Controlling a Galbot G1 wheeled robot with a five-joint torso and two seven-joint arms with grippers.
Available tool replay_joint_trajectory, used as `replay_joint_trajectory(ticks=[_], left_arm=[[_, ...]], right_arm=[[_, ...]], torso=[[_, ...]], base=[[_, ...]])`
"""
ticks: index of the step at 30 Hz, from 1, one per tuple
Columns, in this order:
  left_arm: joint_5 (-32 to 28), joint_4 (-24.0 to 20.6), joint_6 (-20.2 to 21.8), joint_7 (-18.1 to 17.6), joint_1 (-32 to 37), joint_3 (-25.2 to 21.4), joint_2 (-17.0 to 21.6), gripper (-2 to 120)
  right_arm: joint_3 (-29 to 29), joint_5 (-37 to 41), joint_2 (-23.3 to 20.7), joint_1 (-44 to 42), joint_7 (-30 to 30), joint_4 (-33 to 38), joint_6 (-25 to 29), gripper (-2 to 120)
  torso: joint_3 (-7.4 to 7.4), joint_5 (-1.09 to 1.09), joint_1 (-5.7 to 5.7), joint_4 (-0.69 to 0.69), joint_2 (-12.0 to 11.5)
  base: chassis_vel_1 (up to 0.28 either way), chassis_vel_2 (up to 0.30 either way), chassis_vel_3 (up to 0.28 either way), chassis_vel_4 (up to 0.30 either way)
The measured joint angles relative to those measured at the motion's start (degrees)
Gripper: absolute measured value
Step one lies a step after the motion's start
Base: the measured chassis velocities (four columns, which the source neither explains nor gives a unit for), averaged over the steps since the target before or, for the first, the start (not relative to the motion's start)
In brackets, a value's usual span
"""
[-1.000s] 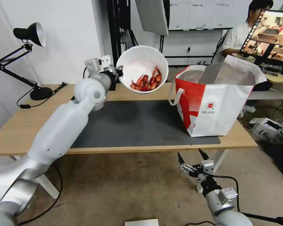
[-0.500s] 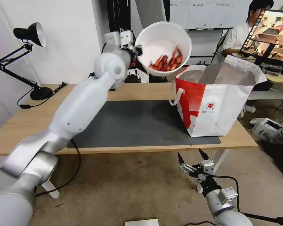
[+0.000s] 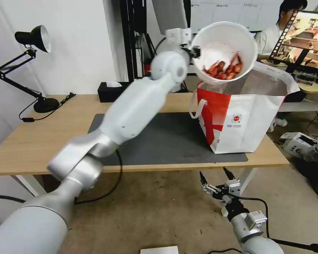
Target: Pick up the trash from the table and place it into the takeout bag.
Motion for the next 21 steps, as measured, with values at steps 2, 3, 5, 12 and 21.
replay_joint_trajectory(ticks=[2, 3, 5, 12, 21], left_arm=[[1.95, 0.66, -0.81, 0.41, 0.01, 0.97, -0.19, 0], [3.14, 0.78, -1.45, 0.63, 0.27, 1.82, -0.08, 0], [3.5, 0.81, -1.67, 0.6, 0.46, 2.17, -0.03, 0], [7.38, 0.14, -3.63, -0.51, 2.71, 4.52, 0.61, 0], [6.78, -3.14, -0.34, 4.62, 3.49, 6.42, 2.99, 0]], right_arm=[[0.0, 0.0, 0.0, 0.0, 0.0, 0.0, 0.0, 100], [0.0, 0.0, 0.0, 0.0, 0.0, 0.0, 0.0, 100], [0.0, 0.0, 0.0, 0.0, 0.0, 0.0, 0.0, 100], [0.0, 0.0, 0.0, 0.0, 0.0, 0.0, 0.0, 100], [0.0, 0.0, 0.0, 0.0, 0.0, 0.0, 0.0, 100]], torso=[[0.0, -0.01, 0.0, 0.02, 0.0], [0.0, -0.01, 0.0, 0.02, 0.0], [0.0, -0.01, -0.01, 0.02, 0.0], [0.0, -0.02, 0.0, 0.02, 0.0], [0.0, -0.02, -0.01, 0.01, 0.0]], base=[[0.0, 0.0, 0.0, 0.0], [0.0, 0.0, 0.0, 0.0], [0.0, 0.0, 0.0, 0.0], [0.0, 0.0, 0.0, 0.0], [0.0, 0.0, 0.0, 0.0]])
